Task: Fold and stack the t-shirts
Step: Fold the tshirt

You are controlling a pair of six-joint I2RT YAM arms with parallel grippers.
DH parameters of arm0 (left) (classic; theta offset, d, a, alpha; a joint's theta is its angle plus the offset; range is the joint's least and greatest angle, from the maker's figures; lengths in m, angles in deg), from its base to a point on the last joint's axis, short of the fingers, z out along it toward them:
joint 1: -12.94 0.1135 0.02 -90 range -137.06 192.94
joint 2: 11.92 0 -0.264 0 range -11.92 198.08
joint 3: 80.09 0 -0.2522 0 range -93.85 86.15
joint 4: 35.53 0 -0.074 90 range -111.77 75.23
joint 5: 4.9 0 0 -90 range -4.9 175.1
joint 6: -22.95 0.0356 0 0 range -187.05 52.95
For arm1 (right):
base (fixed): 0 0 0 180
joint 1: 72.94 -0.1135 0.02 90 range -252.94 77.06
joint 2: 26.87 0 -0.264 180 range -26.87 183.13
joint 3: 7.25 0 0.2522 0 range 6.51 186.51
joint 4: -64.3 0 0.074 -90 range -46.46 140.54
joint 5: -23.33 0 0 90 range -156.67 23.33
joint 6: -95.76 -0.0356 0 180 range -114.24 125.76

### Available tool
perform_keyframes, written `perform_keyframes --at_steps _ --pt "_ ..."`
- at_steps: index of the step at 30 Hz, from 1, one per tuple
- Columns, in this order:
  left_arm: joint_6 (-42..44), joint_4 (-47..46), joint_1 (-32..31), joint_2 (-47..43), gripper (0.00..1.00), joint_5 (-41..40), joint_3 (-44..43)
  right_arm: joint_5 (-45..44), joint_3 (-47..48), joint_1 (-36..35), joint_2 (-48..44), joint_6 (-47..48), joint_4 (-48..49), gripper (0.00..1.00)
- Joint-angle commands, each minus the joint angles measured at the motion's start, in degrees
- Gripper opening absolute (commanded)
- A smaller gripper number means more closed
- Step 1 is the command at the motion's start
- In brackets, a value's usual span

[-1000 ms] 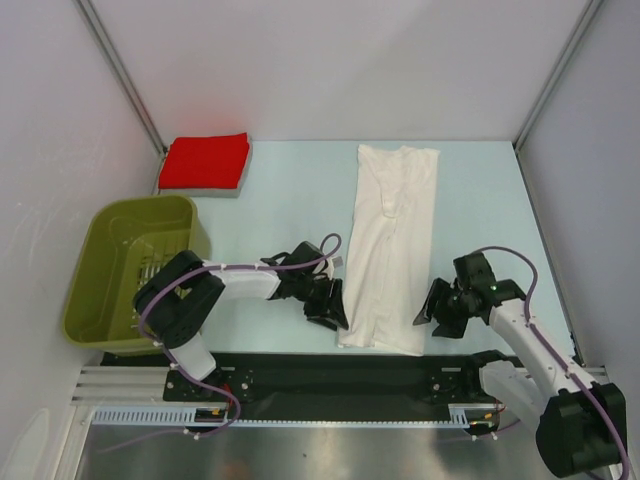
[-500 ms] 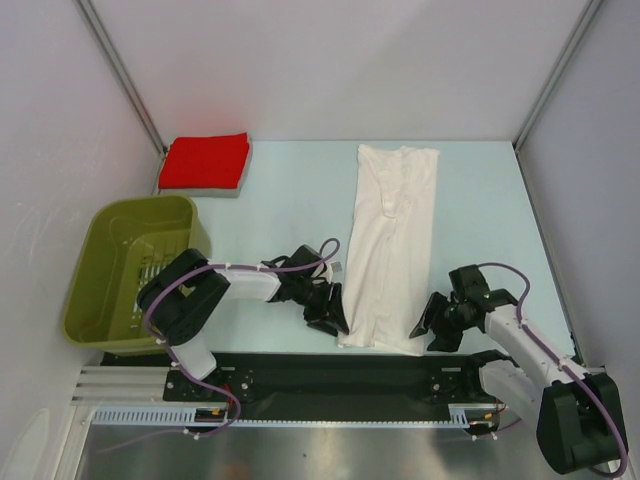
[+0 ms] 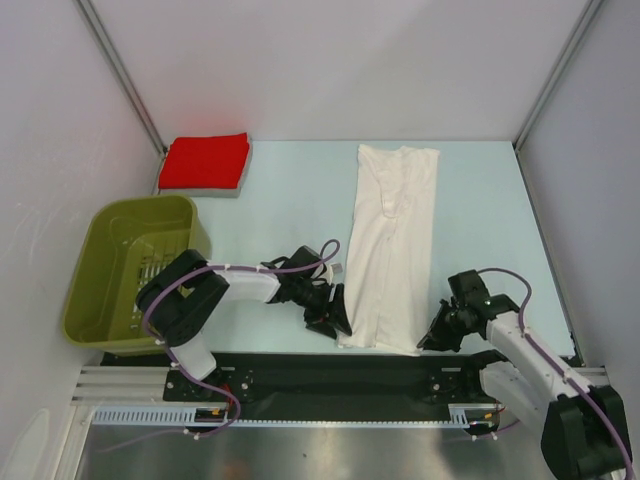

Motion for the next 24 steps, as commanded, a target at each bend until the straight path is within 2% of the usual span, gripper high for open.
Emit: perform_keyframes --at_steps 1,6,16,24 --pt "0.0 0.6 -0.5 -1.3 0.63 -2.5 2.1 -5.5 3.0 -0.8 -6.8 -3.5 -7.6 0.00" --pt "-1.3 -0.5 -0.6 -1.7 0.65 -1.6 2.4 -8.7 6.4 -1.2 -14.1 -5.8 -13.4 0.00" --pt "-4.0 -1.8 -1.4 -0.1 0.56 -3.3 3.2 -9.7 6.4 -1.8 -18.8 -9.3 -15.4 0.00" --pt "-5.0 -2.0 -2.7 4.9 0.49 -2.6 1.0 -9.9 6.5 -1.7 -20.1 -9.6 -16.4 0.00"
